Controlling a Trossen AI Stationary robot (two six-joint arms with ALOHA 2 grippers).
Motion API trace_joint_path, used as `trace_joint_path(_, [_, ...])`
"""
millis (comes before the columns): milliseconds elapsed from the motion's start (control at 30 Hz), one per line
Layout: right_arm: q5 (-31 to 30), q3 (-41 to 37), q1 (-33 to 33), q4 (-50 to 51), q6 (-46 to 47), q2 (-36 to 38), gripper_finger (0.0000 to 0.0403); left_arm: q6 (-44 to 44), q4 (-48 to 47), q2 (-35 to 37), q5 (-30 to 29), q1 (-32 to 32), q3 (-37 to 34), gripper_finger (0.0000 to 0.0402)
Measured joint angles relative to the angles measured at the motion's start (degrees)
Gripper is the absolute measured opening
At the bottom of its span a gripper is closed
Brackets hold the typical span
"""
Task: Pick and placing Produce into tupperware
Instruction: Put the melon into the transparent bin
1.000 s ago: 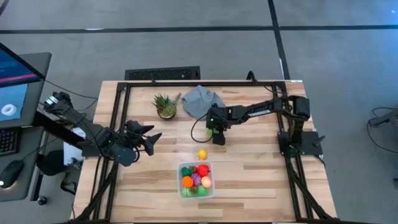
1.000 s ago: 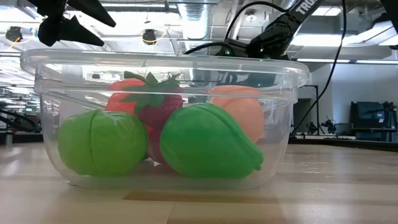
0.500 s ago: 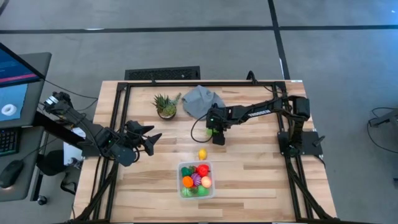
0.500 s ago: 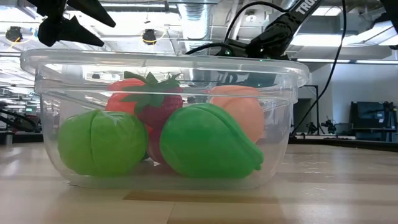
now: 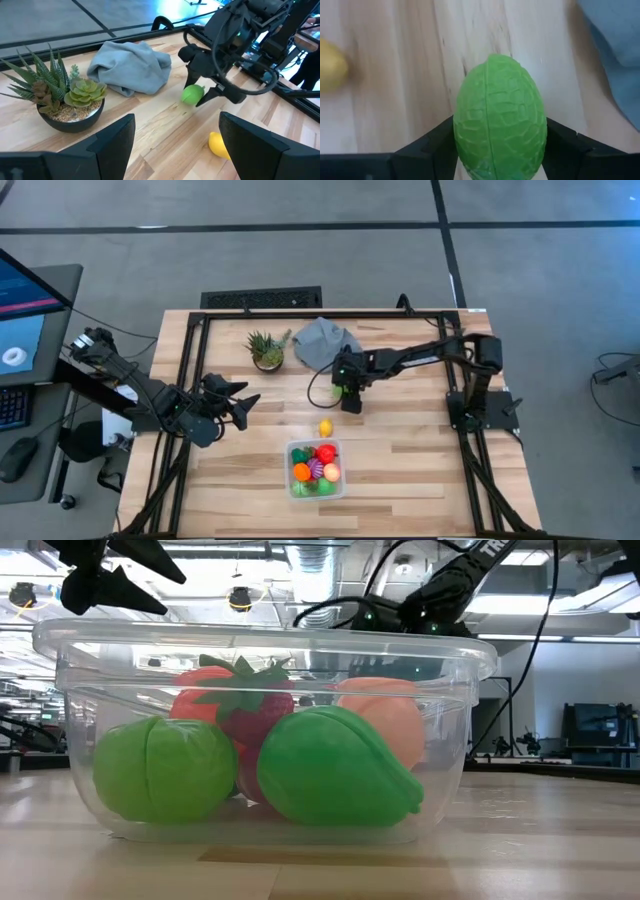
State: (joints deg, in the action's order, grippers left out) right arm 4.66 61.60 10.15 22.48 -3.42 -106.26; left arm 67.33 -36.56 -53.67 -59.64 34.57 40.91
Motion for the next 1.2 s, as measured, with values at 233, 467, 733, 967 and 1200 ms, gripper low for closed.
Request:
trace_joint_path(233, [0.6,0.0,0.1,0.7,0.8,4.8,0.0249,0.0,0.0,0.0,0.0,0.0,0.0,0.0279])
trace_joint_path(467, [3.4,0.0,0.3,0.7,3.8,10.9,0.0249,0.0,0.0,0.0,0.0,0.0,0.0,0.0279])
trace_joint_path(733, [4.5,0.0,-2.6,0.7,7.4,17.1,0.0249,0.0,0.0,0.0,0.0,0.0,0.0,0.0279])
trace_joint_path(967, [4.5,0.0,-7.9,0.7,11.6,20.7,0.0249,-0.1,0.0,0.0,0.0,0.0,0.0,0.0279])
trace_joint_path(1200, [2.2,0.0,-15.2,0.2,16.5,21.6,0.0249,-0.7,0.0,0.0,0.0,0.0,0.0,0.0279])
